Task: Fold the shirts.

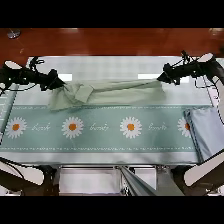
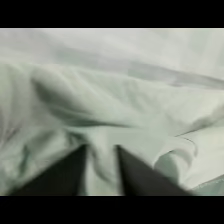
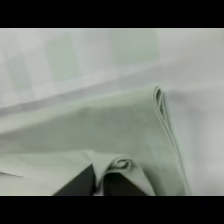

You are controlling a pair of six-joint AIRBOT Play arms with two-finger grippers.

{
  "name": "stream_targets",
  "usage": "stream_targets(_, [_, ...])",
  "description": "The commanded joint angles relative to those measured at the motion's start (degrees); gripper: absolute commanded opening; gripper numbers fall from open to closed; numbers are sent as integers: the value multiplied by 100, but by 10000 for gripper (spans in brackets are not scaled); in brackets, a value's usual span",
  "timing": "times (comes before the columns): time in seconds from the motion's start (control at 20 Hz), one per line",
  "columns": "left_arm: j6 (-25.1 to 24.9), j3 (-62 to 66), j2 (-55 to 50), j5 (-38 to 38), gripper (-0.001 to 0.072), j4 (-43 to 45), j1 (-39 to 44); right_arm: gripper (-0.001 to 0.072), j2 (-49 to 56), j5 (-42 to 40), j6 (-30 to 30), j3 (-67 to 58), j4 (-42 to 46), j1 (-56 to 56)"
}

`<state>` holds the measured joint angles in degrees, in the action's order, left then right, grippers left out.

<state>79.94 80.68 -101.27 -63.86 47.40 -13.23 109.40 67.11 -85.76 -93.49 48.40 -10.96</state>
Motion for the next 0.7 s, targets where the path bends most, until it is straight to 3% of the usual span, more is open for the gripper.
stream_targets(0.0, [-151,264,-114,-542,704,166,-68,631,155,140,-7,-164,0,-61])
stream_targets(0.15, [114,717,7,-1764,702,1196,-553,622,-17,767,157,-369,63,-546])
stream_targets(0.3, [197,363,702,-1794,702,1875,-1191,621,-160,1502,90,-343,802,-1110])
stream_targets(0.45, [-46,-1093,1888,-341,702,1071,-1578,621,-157,1515,155,186,796,-1244])
stream_targets(0.55, [-767,-2288,2710,378,702,90,-1506,621,-122,1132,319,522,411,-1062])
stream_targets(0.65, [-1360,-3228,3329,490,702,-734,-1351,621,28,962,476,538,31,-796])
